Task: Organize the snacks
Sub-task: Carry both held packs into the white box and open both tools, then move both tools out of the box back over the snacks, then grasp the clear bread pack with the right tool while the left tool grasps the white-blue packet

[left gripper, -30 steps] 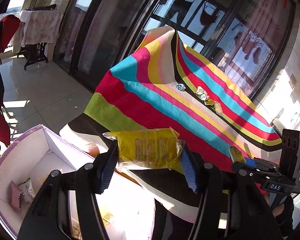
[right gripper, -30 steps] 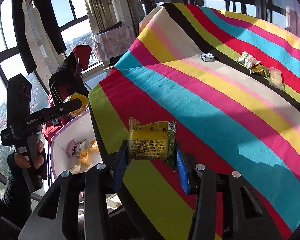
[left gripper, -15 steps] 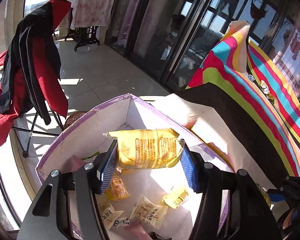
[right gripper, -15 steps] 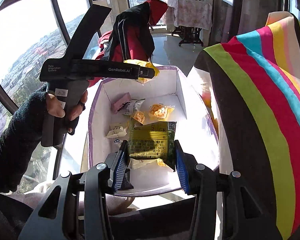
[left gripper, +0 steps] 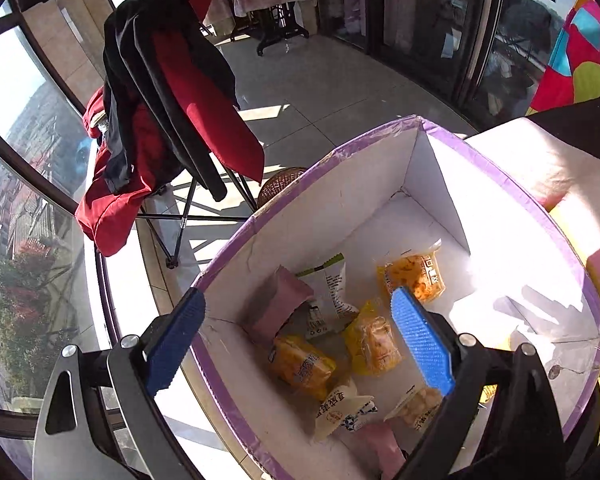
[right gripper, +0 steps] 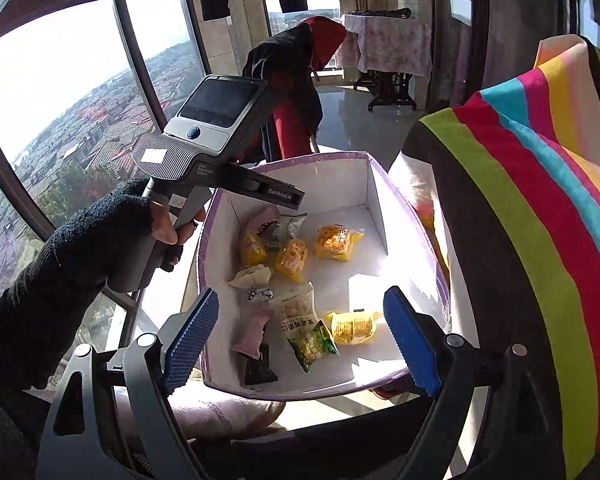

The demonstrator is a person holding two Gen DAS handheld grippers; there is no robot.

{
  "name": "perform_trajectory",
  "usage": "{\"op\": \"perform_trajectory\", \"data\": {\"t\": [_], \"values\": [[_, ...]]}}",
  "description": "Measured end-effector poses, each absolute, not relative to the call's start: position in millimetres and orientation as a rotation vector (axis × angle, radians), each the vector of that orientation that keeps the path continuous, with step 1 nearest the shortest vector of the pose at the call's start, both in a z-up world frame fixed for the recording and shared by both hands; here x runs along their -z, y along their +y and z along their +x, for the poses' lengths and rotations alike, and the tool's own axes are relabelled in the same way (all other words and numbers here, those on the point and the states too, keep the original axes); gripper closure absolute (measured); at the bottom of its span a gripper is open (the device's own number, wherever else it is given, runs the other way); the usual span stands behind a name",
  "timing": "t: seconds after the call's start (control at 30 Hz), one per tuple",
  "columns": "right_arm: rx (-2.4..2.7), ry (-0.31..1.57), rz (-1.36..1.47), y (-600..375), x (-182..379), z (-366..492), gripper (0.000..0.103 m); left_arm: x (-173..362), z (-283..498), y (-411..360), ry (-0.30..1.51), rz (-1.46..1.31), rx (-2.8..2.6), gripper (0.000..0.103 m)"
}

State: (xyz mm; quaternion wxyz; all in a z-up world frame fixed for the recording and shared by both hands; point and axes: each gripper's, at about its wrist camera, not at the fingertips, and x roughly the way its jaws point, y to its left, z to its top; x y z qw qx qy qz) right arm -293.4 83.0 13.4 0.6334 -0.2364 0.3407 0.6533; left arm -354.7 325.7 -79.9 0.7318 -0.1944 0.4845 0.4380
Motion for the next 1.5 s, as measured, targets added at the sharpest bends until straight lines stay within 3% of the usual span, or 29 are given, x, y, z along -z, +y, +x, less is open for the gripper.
{"op": "perform_trajectory", "data": {"t": [0.23,0.4,0.63,0.83,0.97,1.2,1.5], "values": [[-1.325,0.673,-0.341,29,-64,-228,0.016,8,-305,278,0.792,-0.307,-0.769,0.002],[-1.05,0.64,-0.317,-17,-68,-173,0.016,-30,-221,234,0.785,-0.322,-0.468,0.002],[-0.713,0.738,-0.166,-95,-51,-86,0.016,-29,-66,157,0.887,-0.288,-0.146,0.002],[-0.593,0.818,-0.066,-143,-40,-31,0.016,-9,12,151,0.86,-0.382,-0.033,0.002],[-0.535,0.861,-0.059,-146,-36,11,0.016,-8,11,152,0.823,-0.401,-0.036,0.002],[-0.516,0.931,-0.314,-105,-17,110,0.016,-9,13,143,0.833,-0.355,-0.063,0.002],[-0.465,1.016,-0.145,-57,-14,197,0.014,-9,13,144,0.836,-0.348,-0.064,0.002]]}}
